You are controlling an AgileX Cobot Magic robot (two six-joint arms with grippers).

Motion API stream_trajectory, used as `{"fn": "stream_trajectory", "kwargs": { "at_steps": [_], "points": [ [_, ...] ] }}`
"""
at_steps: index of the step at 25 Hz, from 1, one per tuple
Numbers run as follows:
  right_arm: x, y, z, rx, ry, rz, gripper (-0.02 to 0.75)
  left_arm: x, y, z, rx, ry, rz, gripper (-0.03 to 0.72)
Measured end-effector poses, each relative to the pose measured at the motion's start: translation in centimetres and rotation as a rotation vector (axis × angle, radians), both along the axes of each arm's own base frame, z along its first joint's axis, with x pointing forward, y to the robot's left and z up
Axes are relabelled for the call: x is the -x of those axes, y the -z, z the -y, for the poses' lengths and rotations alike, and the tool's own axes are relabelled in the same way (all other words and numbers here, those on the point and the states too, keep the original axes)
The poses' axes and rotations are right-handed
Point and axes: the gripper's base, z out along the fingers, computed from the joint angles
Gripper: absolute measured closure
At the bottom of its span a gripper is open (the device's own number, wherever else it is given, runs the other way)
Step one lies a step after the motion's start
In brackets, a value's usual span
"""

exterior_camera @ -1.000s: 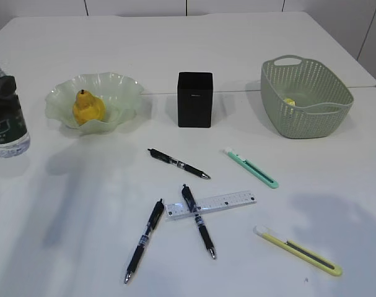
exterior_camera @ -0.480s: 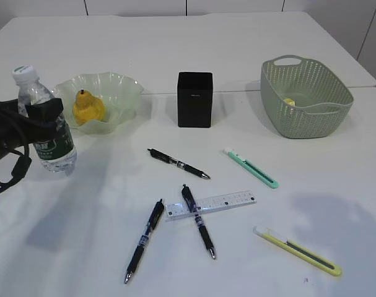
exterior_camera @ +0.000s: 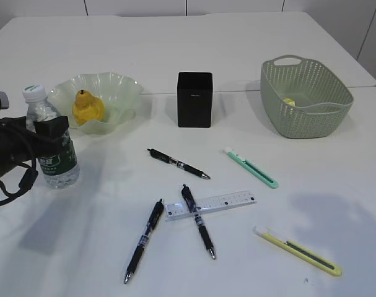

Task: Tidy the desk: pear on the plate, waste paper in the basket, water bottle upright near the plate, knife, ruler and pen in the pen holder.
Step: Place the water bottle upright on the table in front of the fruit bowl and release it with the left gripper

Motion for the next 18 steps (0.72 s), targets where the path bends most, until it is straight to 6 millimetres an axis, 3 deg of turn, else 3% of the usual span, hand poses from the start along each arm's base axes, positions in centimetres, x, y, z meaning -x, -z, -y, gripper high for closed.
{"fn": "stream_trajectory", "kwargs": {
  "at_steps": [10, 18],
  "points": [
    [0.0, 0.0, 0.0, 0.004, -0.001, 0.000, 0.279, -1.0, 0.8, -0.6, 0.036, -0.090, 0.013, 0.303],
    [0.0, 0.0, 0.0, 0.004, -0.001, 0.000, 0.279, -2.0, 0.9, -0.2, -0.006, -0.047, 0.034, 0.303]
  ]
}}
